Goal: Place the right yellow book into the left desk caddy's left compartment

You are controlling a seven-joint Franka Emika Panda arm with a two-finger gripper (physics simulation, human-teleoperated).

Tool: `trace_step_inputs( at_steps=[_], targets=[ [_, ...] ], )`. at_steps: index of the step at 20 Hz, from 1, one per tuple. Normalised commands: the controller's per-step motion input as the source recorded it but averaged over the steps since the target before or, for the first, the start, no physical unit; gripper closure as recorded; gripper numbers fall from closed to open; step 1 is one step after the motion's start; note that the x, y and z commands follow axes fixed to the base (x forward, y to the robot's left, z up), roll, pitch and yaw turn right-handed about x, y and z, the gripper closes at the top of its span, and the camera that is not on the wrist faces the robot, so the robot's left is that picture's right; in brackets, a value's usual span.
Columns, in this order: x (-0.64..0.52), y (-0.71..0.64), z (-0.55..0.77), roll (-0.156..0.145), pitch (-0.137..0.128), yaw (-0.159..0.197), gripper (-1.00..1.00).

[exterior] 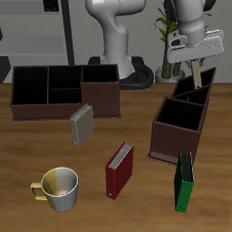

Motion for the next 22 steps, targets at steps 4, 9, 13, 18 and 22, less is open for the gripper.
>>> trace_step_inputs(
  at_steps=[4,9,13,18,22],
  targets=[
    [-0.01,0.05,-0.18,0.026,0.052,-0.012,1.00],
    [0.02,0.07,-0.29,0.022,0.085,0.005,1.00],
    [0.04,0.09,-0.33,0.000,0.064,0.041,1.00],
    [0.06,-0.02,-0.20,-0.002,0.061,0.004,-1.00],
    [0.04,-0.08,-0.01,-0.041,0.011,-0.019,-1.00]
  ],
)
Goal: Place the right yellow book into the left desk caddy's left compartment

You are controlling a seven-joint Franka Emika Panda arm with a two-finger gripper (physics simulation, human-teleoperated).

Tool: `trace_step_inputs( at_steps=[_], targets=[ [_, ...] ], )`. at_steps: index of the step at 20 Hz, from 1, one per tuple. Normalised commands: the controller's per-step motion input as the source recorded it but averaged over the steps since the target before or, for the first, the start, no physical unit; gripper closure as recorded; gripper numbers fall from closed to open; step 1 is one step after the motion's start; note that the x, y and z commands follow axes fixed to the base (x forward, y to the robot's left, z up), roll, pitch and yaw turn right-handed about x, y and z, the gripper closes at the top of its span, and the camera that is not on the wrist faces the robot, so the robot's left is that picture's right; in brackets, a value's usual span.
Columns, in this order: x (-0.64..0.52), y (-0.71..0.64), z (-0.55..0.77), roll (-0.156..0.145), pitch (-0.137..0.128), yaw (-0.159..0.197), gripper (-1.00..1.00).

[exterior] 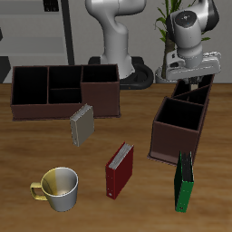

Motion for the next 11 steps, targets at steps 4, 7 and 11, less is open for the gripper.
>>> trace_step_inputs(
  at_steps=[4,7,11],
  targets=[
    [-0.06,0.00,0.12,0.027,-0.007,-0.033,-1.00],
    [-0.03,-0.01,0.09,0.006,-0.010,-0.021,-1.00],
    [-0.09,-0.02,0.13,0.012,-0.024,0.000,-1.00]
  ],
)
